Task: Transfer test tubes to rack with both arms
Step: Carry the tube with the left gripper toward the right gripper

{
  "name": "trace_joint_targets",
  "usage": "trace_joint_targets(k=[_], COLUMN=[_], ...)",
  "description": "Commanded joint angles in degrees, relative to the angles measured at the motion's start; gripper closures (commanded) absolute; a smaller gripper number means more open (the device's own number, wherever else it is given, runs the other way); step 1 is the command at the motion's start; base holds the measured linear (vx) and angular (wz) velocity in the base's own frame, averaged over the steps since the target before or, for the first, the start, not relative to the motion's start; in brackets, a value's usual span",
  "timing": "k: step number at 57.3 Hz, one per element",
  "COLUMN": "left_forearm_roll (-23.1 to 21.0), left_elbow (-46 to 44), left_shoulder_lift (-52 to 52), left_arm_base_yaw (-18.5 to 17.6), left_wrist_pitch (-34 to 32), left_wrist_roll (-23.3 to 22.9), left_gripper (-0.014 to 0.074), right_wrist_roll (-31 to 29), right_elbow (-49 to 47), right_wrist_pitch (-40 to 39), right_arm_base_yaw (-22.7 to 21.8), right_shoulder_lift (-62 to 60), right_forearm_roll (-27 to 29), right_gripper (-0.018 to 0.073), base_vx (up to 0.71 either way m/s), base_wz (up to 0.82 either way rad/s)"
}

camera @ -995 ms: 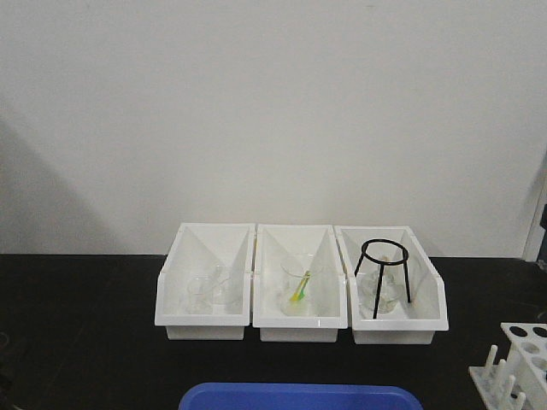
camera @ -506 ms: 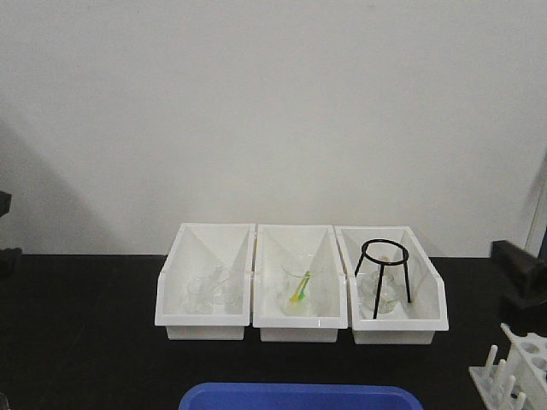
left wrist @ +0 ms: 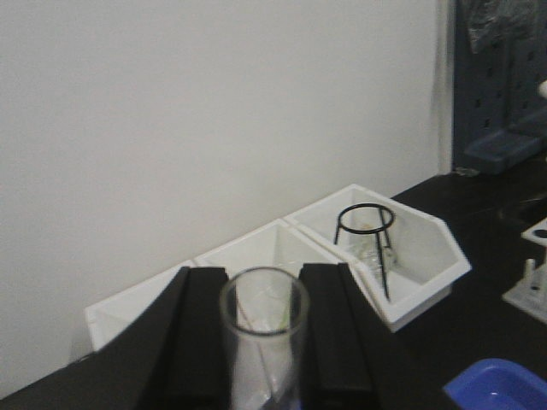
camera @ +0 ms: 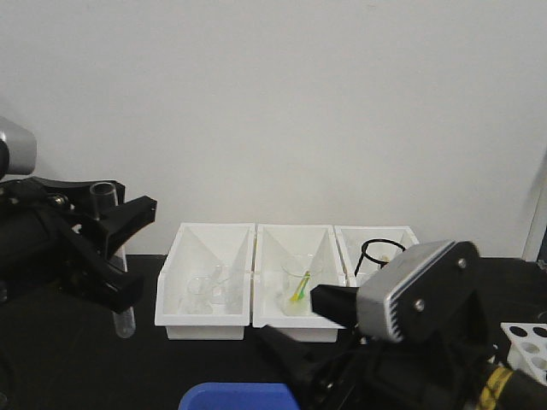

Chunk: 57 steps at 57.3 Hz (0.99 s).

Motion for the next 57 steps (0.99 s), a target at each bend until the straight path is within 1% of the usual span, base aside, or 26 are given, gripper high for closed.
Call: trace_joint_targets(k=[1, 5, 12, 19, 27, 43, 52, 57], left_forearm_roll=[-2.41, -2.81, -2.81, -2.81, -2.81, -2.81, -2.94, -5.04], left_elbow=[-2.19, -2.19, -2.19, -2.19, -2.19, -2.19, -2.19, -2.19], left_shoulder_lift=[-0.87, -0.87, -0.87, -0.87, -0.87, -0.87, -0.87, -0.87], left_arm_base_yaw=[-2.86, -5.01, -9.16, -13.19, -16.48, -19.84, -19.9, -19.9], left_wrist_pitch=[-5.29, -5.29, -4.98, -4.98, -4.91, -2.69, -1.1, -0.76], left_wrist_roll=[-0.61, -0.61, -0.54, -0.54, -0.54, -0.6, -0.66, -0.63], left_gripper=[0.0619, 0.0619, 0.0619, 0.0619, 0.0619, 0.0619, 0.0618, 0.0618], right_wrist_roll=[0.13, 0.13, 0.13, 0.13, 0.13, 0.13, 0.13, 0.13], right_elbow=[-1.93, -1.93, -1.93, -1.93, -1.93, -1.93, -1.93, -1.93], right_wrist_pitch=[-7.7, -9.54, -11.95, -12.95, -13.22, -13.34, -13.35, -13.35], right_arm_base_yaw=[3.24, 5.32, 7.25, 7.34, 7.28, 7.28, 7.28, 7.28], right_shoulder_lift=[0.16, 0.95, 1.89, 2.25, 2.25, 2.25, 2.25, 2.25], right_forearm_roll=[-0.05, -0.05, -0.05, -0.05, -0.05, -0.05, -0.05, -0.05], right_gripper=[0.0102, 0.0102, 0.0102, 0.0102, 0.0102, 0.0102, 0.0102, 0.0102], base_vx=[0.0, 0.0, 0.0, 0.0, 0.0, 0.0, 0.0, 0.0], base_wz=[0.0, 0.0, 0.0, 0.0, 0.0, 0.0, 0.0, 0.0])
